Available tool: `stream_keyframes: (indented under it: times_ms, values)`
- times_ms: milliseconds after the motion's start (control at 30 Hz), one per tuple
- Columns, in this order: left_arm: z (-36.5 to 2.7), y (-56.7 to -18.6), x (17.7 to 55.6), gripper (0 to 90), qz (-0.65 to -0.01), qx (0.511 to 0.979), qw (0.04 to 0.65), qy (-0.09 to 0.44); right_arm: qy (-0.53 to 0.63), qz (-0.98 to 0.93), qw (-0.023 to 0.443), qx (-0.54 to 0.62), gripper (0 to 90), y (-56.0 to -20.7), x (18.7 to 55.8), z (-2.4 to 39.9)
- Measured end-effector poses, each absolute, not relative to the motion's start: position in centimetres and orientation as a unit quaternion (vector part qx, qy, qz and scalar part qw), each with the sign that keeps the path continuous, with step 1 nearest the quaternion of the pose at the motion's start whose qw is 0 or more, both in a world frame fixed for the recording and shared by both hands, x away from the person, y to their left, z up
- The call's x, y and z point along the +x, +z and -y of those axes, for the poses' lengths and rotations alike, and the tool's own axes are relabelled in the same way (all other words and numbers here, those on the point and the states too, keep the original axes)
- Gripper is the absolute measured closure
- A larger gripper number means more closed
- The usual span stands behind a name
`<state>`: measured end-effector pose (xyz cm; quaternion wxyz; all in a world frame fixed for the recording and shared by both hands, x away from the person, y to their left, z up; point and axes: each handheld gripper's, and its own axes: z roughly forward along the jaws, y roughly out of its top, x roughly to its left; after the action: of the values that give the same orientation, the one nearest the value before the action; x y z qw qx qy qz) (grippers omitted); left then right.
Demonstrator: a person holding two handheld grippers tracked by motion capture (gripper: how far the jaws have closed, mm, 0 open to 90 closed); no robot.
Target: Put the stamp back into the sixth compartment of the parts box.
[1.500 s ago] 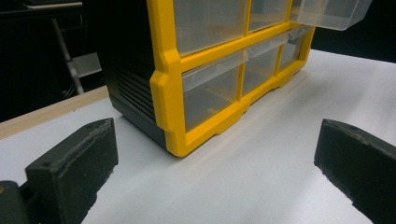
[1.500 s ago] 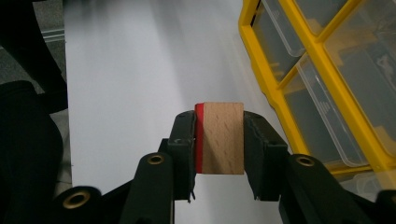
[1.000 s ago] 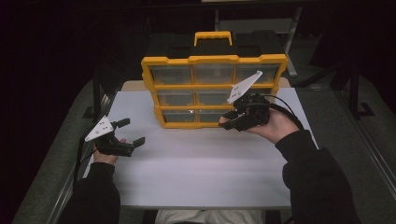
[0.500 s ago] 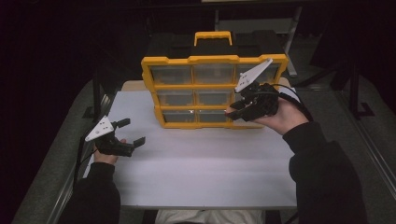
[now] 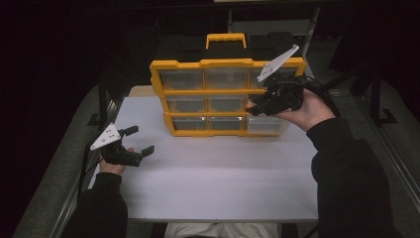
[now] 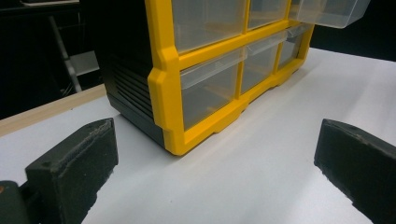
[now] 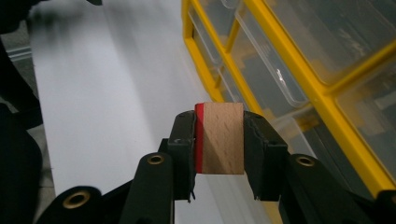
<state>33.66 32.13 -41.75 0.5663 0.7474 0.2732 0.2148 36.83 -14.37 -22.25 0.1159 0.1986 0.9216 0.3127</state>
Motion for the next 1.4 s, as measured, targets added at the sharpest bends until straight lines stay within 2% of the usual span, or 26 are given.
stream_keyframes:
  times_ms: [767, 1400]
  values:
    - [-32.1, -41.7, 33.7, 0.0, -0.274, 0.746, 0.567, 0.216, 0.319, -0.907, 0.122, 0.248, 64.9, -22.3, 39.2, 17.2]
    - [-32.1, -41.8, 33.7, 0.0, -0.273, 0.747, 0.566, 0.216, 0.323, -0.905, 0.110, 0.254, 64.9, -25.5, 39.8, 18.1]
